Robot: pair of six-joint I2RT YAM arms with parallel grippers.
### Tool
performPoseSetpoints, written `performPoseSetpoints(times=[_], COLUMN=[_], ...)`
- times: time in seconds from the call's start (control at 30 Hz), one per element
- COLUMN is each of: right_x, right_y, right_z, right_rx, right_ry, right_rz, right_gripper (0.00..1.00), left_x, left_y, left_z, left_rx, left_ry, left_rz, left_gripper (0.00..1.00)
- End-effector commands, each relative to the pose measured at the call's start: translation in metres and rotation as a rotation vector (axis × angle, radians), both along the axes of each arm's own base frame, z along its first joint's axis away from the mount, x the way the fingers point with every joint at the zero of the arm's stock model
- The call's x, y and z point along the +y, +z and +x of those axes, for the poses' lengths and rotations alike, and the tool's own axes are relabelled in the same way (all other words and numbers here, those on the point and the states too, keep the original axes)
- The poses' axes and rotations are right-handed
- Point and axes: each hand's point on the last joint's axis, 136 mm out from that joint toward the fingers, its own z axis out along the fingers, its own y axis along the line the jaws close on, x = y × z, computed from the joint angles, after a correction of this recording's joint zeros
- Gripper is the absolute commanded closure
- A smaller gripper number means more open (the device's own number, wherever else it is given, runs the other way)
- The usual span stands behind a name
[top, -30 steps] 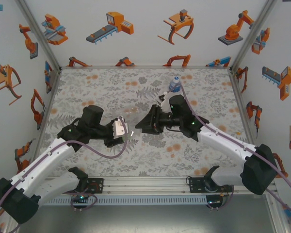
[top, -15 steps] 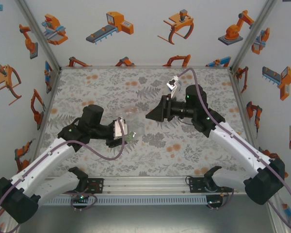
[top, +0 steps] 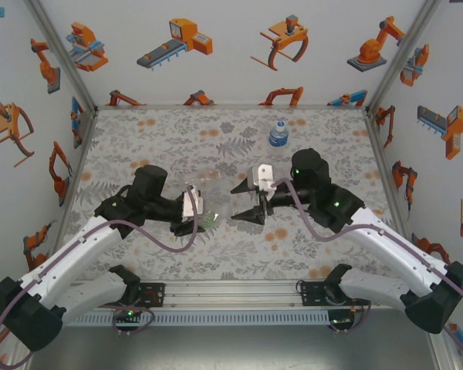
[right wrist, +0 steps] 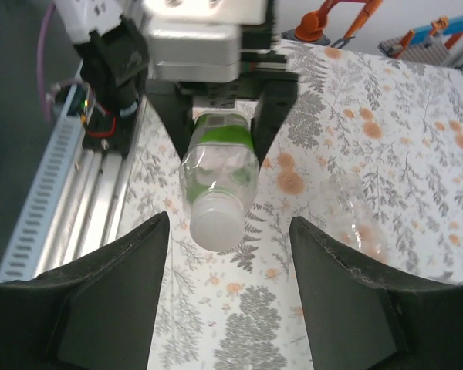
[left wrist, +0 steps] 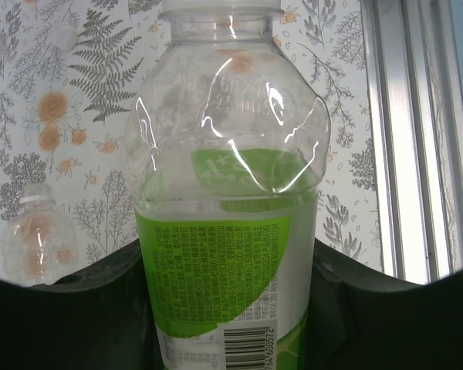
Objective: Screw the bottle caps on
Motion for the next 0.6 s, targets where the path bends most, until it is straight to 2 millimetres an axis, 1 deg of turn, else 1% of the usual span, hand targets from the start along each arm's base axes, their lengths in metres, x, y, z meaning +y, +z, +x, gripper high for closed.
performPoseSetpoints(times=[0.0, 0.1, 0.27, 0.43, 0.57], right_x=[0.001, 0.005, 0.009, 0.016, 0.019], right_y=[-0.016, -0.02, -0.026, -0.03, -0.032], right_z=[-0.006, -0.011, -0.013, -0.016, -0.015], right_rx=[-0.151, -0.156, -0.161, -0.168, -0.175], right_ry=[0.056, 0.08, 0.082, 0.09, 0.079], right_rz=[-0.036, -0.037, -0.042, -0.046, -0.052], right_gripper=[0.42, 0.46, 0.52, 0.54, 0.61], left_x=[-0.004, -0.004, -0.004, -0.005, -0.005], left_y=[0.014, 0.014, 0.016, 0.018, 0.018], left_z=[-0.008, -0.009, -0.009, -0.011, -0.01], left_rx=[0.003, 0.008, 0.007, 0.012, 0.013], left_ry=[-0.052, -0.058, -0.056, -0.06, -0.059], left_rz=[-0.036, -0.04, -0.043, -0.052, -0.051], left_gripper=[0.97, 0.97, 0.97, 0.97, 0.97])
